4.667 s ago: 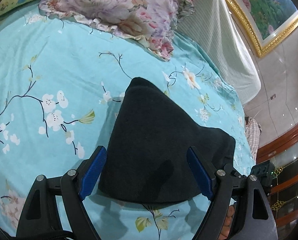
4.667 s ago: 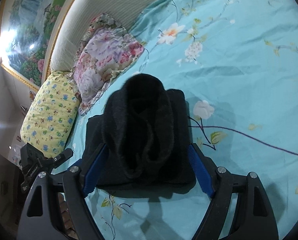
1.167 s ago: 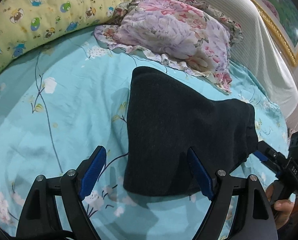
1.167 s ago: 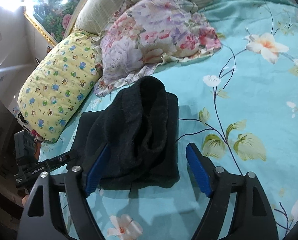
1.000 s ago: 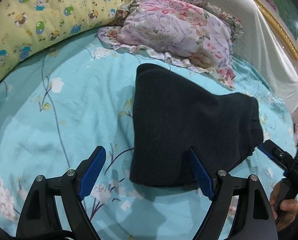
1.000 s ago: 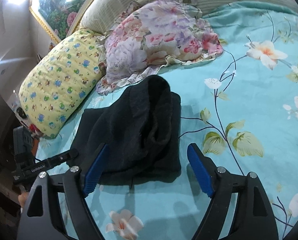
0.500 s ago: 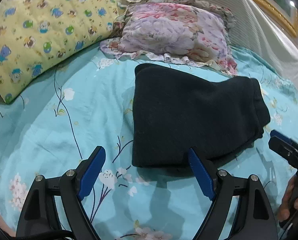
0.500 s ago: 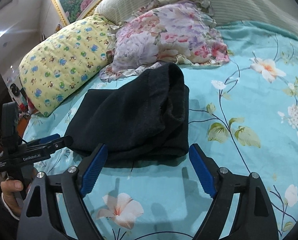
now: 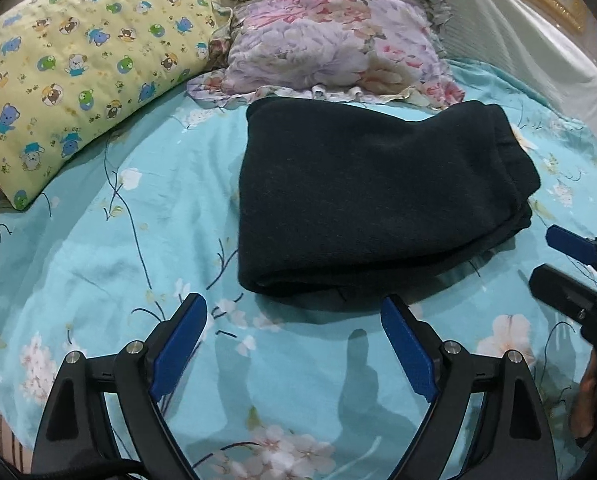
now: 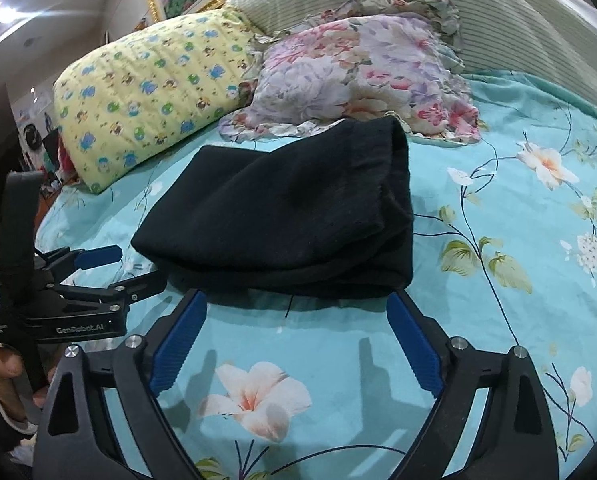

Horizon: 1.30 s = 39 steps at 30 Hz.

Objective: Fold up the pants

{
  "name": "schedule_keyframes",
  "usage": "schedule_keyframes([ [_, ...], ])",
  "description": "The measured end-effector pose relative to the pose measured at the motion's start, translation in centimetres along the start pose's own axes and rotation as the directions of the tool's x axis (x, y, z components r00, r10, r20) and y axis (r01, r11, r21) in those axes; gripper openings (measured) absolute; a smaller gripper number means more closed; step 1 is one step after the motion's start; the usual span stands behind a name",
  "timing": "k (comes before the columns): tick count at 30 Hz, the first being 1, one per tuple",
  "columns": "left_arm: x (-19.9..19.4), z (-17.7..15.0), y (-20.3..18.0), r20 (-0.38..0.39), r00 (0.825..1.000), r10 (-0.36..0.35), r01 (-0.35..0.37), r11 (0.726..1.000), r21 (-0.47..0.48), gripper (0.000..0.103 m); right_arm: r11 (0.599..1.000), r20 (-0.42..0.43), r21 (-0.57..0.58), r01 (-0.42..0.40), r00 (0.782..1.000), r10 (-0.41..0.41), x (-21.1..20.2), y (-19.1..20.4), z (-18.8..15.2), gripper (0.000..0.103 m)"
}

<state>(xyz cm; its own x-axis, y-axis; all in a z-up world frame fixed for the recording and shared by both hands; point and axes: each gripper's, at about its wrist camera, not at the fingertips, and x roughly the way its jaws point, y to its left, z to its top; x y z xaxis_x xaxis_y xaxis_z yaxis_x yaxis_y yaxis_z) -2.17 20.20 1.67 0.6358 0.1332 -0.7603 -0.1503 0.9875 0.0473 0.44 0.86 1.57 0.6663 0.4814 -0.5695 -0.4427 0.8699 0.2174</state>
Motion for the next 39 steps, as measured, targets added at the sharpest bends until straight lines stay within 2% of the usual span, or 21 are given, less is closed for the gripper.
schedule_keyframes([
  [6,0.0,-0.1,-0.2,0.03,0.999,0.017,-0.017,1.0,0.01,0.092,1.0,-0.007,-0.016,0.005,1.0,-0.005,0.5,0.4,-0.4,0.095],
  [14,0.1,-0.1,0.2,0.048,0.999,-0.021,0.021,1.0,-0.006,0.092,1.0,-0.013,-0.014,0.006,1.0,-0.006,1.1,0.2,-0.4,0.095],
  [24,0.9,0.0,-0.1,0.031,1.0,-0.003,0.003,1.0,0.001,0.092,1.0,-0.015,-0.022,0.003,1.0,-0.003,1.9,0.1,0.2,0.096],
  [39,0.8,0.2,0.3,0.035,0.999,-0.035,0.036,0.999,-0.019,0.092,1.0,-0.023,-0.015,-0.003,1.0,0.003,2.4,0.0,0.4,0.096],
])
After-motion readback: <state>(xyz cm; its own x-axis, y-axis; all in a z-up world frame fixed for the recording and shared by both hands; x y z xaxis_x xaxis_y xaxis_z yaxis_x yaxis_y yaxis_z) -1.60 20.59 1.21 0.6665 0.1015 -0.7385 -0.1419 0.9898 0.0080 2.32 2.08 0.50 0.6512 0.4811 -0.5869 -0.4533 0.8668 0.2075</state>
